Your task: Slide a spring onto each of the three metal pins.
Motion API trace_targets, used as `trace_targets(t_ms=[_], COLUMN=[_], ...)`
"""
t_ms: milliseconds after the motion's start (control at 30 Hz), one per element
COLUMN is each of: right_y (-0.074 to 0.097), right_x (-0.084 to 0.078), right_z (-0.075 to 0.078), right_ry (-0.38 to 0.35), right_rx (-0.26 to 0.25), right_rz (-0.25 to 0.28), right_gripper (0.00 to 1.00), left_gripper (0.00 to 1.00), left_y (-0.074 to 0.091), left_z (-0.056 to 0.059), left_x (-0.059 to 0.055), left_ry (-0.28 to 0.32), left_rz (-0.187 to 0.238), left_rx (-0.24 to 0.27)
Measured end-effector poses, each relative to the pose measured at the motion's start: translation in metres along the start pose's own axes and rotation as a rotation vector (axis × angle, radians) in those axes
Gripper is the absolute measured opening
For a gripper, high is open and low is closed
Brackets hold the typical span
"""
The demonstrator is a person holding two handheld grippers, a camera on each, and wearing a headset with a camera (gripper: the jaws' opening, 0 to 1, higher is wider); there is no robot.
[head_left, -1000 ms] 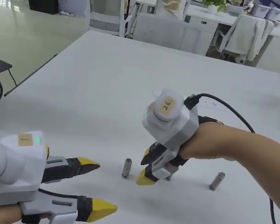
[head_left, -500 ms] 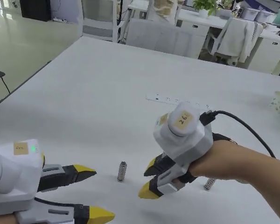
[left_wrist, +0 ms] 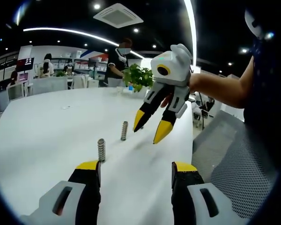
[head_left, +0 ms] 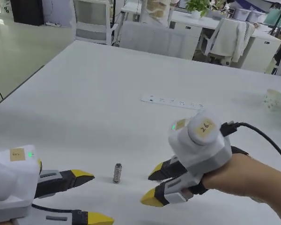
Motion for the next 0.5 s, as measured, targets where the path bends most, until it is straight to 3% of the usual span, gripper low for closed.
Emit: trace_targets(t_ms=[500], right_y=[0.022], right_x=[-0.03], right_z=[0.003], right_ry=[-0.08], right_rx=[-0.047], right_rz=[0.037], right_gripper=[0.36], left_gripper=[0.58], left_y=[-0.003], left_z=[0.005], left_x=[0.001], left_ry=[0.001], left_rz=[-0.005], left_rx=[0.008])
Point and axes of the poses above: the centre of the closed fingertips' face, and the gripper's own axes: y roughly backward along the fingers, z roughly to its right, x roughly out of its top, the point moved 8 cm from there along y, roughly backward along the fingers, and after that the axes turned 14 degrees about -x, right-handed, at the moved point
